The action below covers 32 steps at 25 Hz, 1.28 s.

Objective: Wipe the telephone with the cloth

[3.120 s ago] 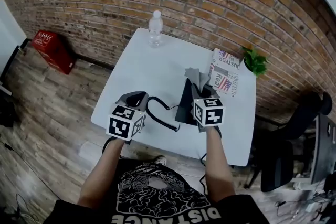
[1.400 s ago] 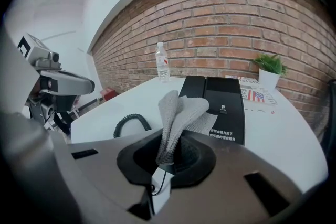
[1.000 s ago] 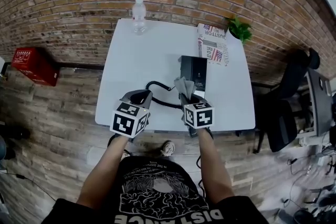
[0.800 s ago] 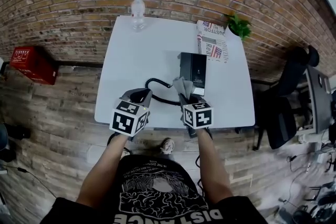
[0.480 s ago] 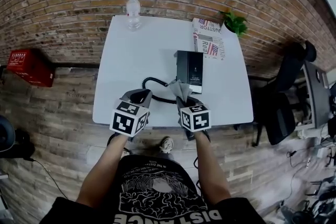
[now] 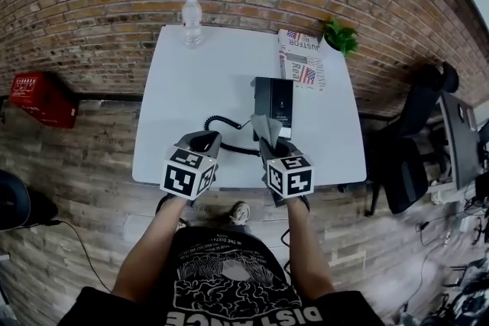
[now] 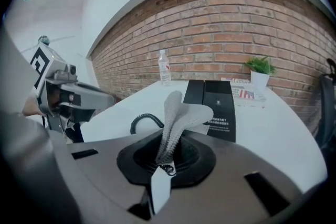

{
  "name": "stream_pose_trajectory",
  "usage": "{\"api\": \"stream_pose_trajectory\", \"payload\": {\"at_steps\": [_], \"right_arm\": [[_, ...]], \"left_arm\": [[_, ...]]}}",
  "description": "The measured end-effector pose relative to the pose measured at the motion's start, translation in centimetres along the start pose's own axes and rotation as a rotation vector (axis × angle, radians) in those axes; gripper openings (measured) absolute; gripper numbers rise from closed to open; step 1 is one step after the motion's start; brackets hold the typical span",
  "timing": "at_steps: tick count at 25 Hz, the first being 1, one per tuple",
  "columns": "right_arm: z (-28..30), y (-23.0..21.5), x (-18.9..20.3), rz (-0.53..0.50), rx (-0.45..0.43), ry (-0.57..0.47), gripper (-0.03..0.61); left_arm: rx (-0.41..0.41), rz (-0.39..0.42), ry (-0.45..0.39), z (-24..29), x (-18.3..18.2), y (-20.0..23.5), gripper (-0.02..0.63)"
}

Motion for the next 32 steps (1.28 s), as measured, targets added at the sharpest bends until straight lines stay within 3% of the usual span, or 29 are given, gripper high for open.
{"api": "stream_pose_trajectory", "payload": {"at_steps": [7, 14, 24, 32], "right_arm": [[-2.3, -1.2, -5.6, -0.051, 0.012, -0.112, 0.011], [-1.9, -2.3, -11.1, -0.155, 0.03, -0.156, 0.011], [3.5, -2.9, -14.6, -0.34, 0.074, -0.035, 0.011], [7.2, -2.4, -13.5, -0.301, 0.046, 0.024, 0.011]], "left_arm": [[-0.023, -0.02, -0.013, 0.1, -0.7, 0.9, 0.006], [-0.056, -0.039, -0.045, -0.3, -1.5, 2.0, 0.006], [-0.109, -0.059, -0.086, -1.1, -3.1, 4.0, 0.006], [-0.121, -0.057, -0.072, -1.0, -2.8, 4.7, 0.006]]}}
Point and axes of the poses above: the fingertips, and each gripper's own axes: z forward along the fingers, y to its left, x out of its underside, the point moved 2 cm from there along -z, backward along the fingers, and after that the axes turned 13 degrees about y, right-handed, at the moved point
